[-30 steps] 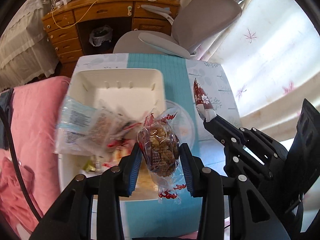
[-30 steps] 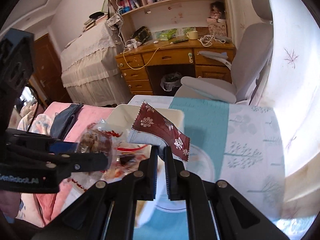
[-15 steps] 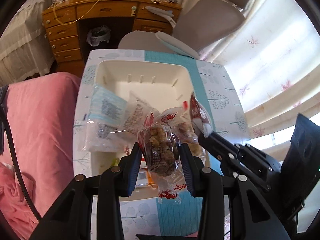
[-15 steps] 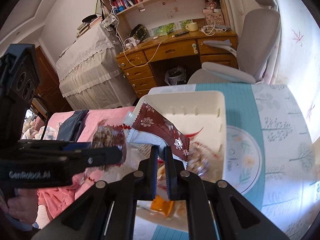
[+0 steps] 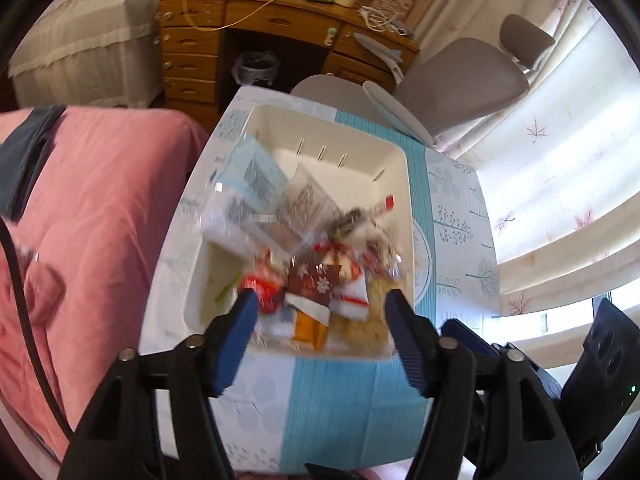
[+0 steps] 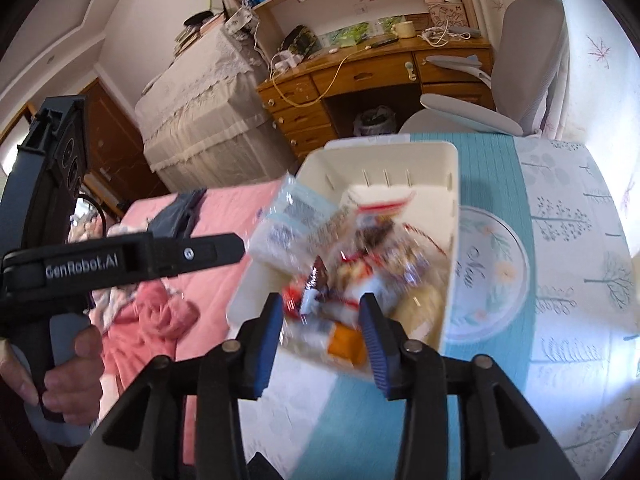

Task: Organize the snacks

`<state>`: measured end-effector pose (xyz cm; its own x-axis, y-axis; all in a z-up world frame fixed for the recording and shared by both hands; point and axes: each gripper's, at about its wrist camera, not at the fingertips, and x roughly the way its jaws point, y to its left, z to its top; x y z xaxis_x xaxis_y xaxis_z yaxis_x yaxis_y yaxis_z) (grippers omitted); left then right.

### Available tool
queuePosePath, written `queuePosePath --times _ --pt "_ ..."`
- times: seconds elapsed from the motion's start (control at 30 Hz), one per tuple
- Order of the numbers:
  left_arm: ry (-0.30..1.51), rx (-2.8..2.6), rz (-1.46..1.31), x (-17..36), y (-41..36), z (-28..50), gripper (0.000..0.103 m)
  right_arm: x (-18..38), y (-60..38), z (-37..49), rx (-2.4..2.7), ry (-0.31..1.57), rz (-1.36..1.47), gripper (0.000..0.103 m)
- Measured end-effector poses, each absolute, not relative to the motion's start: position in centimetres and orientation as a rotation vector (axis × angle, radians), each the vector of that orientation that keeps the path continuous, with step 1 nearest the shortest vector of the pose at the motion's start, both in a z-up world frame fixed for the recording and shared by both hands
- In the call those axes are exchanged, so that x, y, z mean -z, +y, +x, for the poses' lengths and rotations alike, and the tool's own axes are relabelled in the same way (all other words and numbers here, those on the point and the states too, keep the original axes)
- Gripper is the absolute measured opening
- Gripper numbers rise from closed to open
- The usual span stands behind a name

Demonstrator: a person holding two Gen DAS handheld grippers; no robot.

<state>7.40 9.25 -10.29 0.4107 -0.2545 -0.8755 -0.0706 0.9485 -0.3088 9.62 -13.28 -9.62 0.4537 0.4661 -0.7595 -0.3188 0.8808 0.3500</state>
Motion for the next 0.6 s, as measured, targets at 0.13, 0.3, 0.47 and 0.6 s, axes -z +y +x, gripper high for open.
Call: queuePosePath --times 0.13,0.3,0.47,0.6 --pt "1.158 0.073 -0.367 11.1 7.6 3.2 0.071 9.8 -15.7 6.9 -0.490 1.041 0.111 0.048" --pt "1.152 0.054 -0.411 10.7 6.2 -1.5 0.071 9.8 -19.7 3.2 -0.449 1.125 0.025 0.056" --pt "1.105 0.018 -0.386 8.8 5.3 -4.9 0.075 9.8 -22.8 1.1 -0.436 1.186 0.040 0.067" --pt "1.057 0.026 -0.305 5.7 4.4 -6.5 0.077 9.3 -24.6 0.0 -0.371 1.269 0.052 0.068"
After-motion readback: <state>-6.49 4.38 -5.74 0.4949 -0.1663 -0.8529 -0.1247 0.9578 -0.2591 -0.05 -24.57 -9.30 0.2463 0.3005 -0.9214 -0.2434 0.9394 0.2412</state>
